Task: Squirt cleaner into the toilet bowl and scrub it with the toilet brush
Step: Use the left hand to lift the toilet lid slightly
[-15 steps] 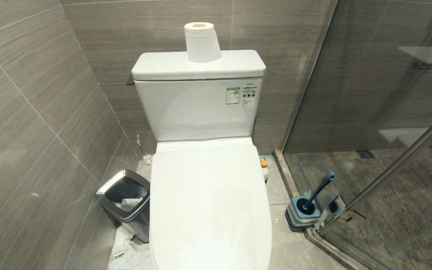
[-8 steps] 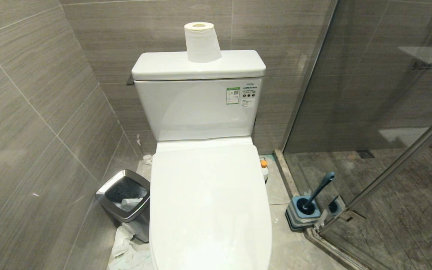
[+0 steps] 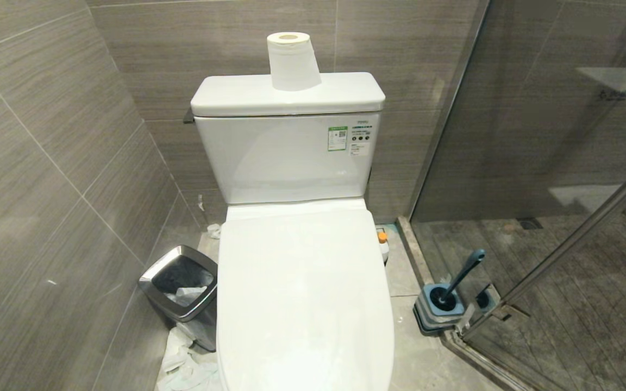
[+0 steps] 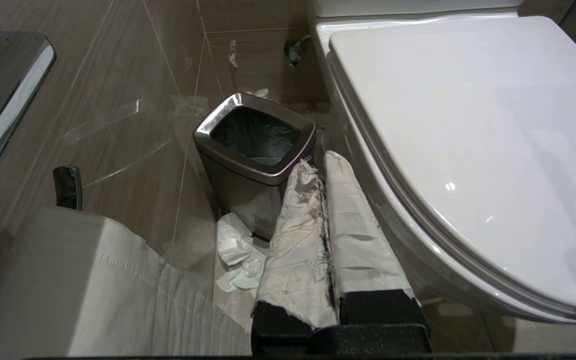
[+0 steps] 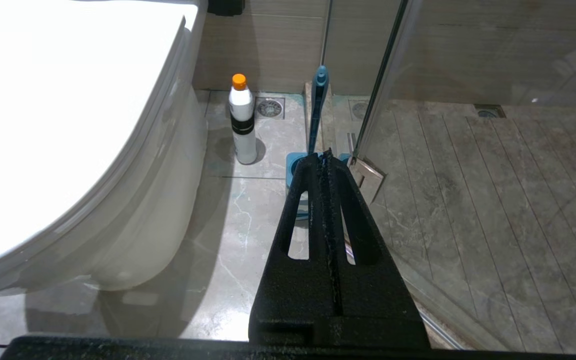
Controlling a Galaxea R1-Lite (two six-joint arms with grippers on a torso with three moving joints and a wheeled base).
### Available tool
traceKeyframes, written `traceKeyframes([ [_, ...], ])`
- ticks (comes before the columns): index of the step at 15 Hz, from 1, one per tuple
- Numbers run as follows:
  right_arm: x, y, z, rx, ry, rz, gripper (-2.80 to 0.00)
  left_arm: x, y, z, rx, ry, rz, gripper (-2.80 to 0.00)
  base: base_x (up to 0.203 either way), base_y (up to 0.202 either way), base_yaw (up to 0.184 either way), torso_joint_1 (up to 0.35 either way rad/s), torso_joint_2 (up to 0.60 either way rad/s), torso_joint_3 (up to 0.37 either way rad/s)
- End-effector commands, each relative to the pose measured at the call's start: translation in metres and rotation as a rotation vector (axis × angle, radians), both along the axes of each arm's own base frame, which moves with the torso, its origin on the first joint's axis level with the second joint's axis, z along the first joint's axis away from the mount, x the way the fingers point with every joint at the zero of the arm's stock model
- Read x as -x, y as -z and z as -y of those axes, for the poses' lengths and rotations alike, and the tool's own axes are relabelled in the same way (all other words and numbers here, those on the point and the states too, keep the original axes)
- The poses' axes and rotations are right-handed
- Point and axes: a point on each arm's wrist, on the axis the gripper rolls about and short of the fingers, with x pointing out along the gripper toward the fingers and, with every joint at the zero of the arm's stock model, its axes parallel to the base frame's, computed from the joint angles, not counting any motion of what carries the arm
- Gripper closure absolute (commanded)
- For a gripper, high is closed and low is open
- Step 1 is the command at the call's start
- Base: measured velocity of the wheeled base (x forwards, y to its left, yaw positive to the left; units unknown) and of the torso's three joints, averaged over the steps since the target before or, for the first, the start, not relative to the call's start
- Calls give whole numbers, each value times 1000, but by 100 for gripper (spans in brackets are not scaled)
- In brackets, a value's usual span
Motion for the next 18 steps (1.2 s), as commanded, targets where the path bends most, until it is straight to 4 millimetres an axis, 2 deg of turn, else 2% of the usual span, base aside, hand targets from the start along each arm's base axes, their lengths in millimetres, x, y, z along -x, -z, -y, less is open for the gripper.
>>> traceKeyframes([
  [1, 0, 0, 0, 0, -1, -1, 0, 0, 0, 0, 0, 0, 0, 0, 0, 0, 0, 0, 0, 0],
  [18, 0, 0, 0, 0, -1, -1, 0, 0, 0, 0, 0, 1, 0, 0, 0, 0, 0, 0, 0, 0],
])
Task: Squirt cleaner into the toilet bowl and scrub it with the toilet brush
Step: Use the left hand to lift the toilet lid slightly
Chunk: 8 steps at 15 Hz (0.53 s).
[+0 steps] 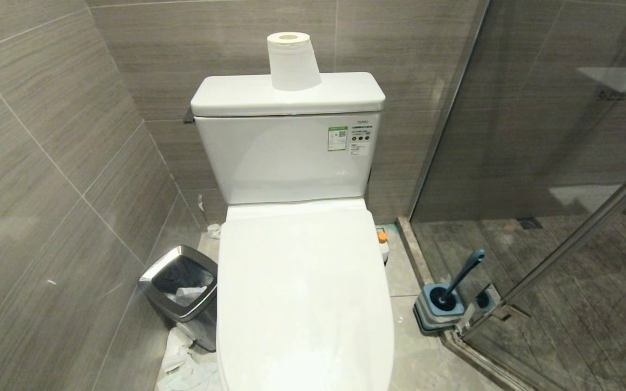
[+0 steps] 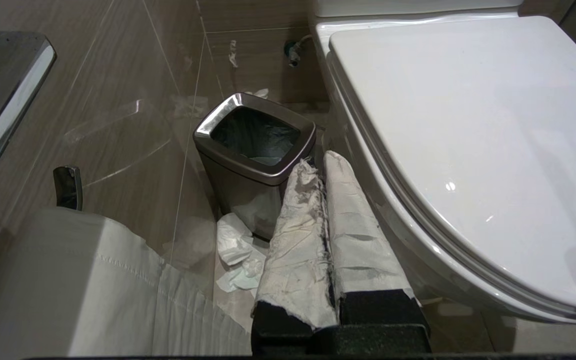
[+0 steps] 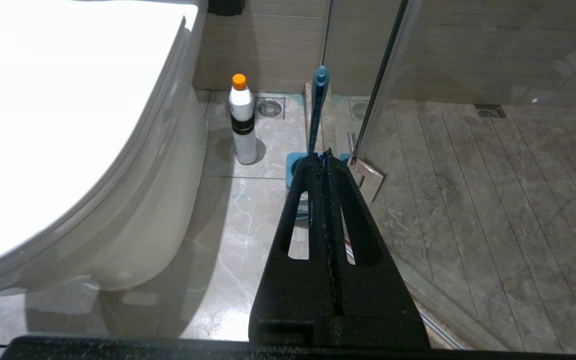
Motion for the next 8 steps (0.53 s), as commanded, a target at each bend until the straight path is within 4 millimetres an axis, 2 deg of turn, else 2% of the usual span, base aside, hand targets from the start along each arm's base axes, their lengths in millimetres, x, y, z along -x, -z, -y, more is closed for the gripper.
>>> traceKeyframes([
  [1, 0, 0, 0, 0, 0, -1, 0, 0, 0, 0, 0, 0, 0, 0, 0, 0, 0, 0, 0, 0],
  [8, 0, 0, 0, 0, 0, -1, 0, 0, 0, 0, 0, 0, 0, 0, 0, 0, 0, 0, 0, 0],
])
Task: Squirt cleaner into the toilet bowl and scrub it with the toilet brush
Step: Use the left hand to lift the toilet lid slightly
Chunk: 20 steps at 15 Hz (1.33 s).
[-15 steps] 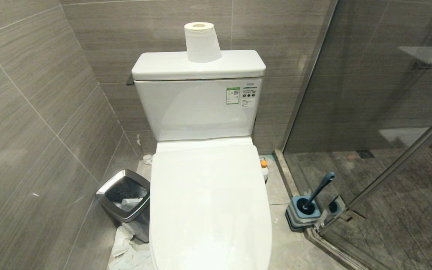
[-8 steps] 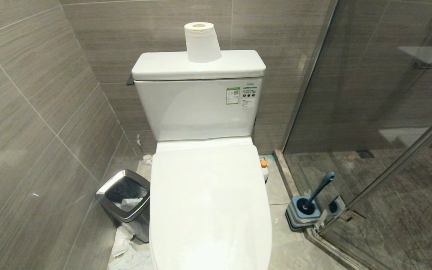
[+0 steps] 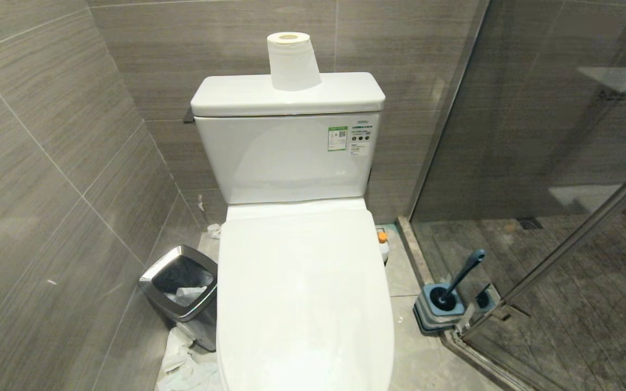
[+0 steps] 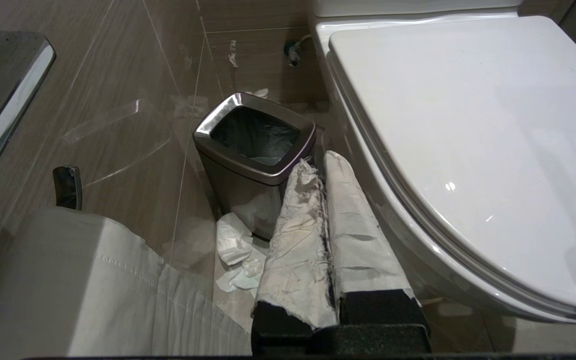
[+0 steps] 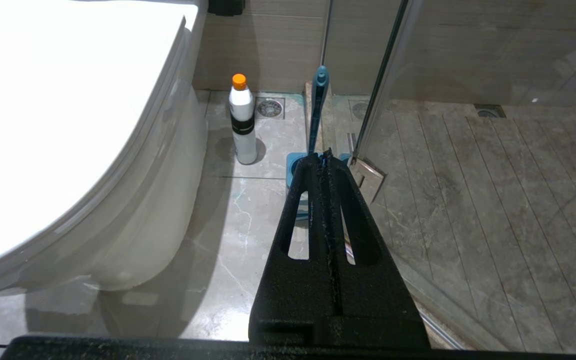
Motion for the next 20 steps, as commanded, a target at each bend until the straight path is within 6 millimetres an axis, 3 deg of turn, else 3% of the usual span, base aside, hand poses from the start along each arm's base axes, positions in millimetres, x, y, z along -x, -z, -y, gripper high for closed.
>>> traceKeyframes([
  [1, 0, 0, 0, 1, 0, -1, 0, 0, 0, 0, 0, -1, 0, 0, 0, 0, 0, 0, 0, 0],
  [20, 0, 0, 0, 1, 0, -1, 0, 0, 0, 0, 0, 1, 0, 0, 0, 0, 0, 0, 0, 0],
])
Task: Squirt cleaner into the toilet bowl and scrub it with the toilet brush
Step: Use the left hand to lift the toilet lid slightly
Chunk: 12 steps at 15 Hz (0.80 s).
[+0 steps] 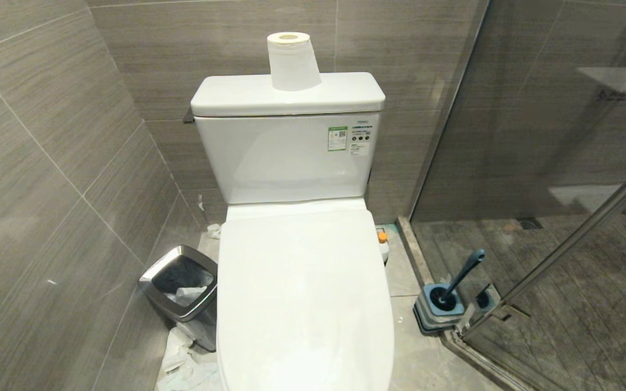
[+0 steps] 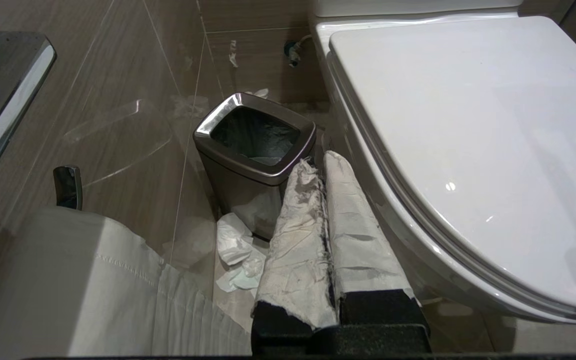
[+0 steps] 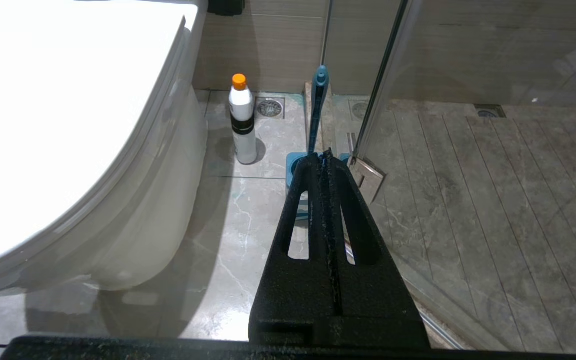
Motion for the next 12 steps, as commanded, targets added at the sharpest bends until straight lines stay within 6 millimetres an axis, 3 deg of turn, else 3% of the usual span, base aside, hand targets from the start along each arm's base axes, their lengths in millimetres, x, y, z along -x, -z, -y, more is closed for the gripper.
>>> traceKeyframes([
  [1, 0, 0, 0, 1, 0, -1, 0, 0, 0, 0, 0, 0, 0, 0, 0, 0, 0, 0, 0, 0],
  [12, 0, 0, 0, 1, 0, -1, 0, 0, 0, 0, 0, 0, 1, 0, 0, 0, 0, 0, 0, 0],
])
